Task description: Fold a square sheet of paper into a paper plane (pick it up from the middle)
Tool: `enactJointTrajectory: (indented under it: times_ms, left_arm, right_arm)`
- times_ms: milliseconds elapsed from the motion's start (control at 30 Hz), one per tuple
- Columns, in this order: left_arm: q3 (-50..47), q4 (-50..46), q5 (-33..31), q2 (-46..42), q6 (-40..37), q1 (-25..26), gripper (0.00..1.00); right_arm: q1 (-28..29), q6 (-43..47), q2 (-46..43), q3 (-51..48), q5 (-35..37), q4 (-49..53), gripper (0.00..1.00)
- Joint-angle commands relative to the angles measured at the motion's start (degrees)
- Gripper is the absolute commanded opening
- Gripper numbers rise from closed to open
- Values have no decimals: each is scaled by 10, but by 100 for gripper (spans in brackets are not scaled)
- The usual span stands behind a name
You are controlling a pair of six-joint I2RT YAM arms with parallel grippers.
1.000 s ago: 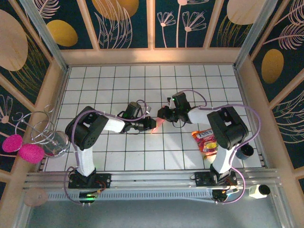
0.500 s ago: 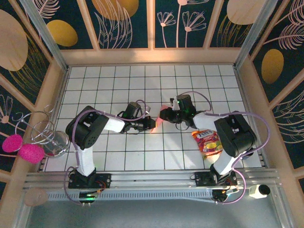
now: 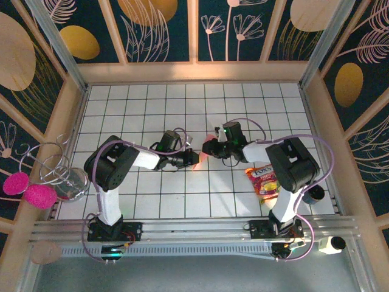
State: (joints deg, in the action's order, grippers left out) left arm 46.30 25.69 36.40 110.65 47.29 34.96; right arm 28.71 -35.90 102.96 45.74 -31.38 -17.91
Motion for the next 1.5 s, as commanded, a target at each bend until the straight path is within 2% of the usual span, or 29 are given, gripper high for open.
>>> enactJointTrajectory:
  times_ms: [0,400,867,1167,1467]
  left_arm:
    - [-10,-34,-16,26,2,0,10]
    - [-9,-47,-23,-22,-6,0,24]
    - [-6,-112,-77,-69,-31,0,38]
    - [7,-139,-85,-45,-54,10,39]
    - [26,-196,-138,-15,-71,19,26]
  right_arm:
    - [3,7,13,19,0,-12,25]
    - [3,2,38,37,18,13,25]
    - [3,-1,39,41,19,16,25]
    - [3,-10,47,47,24,25,25]
    - [3,-14,51,52,31,36,25]
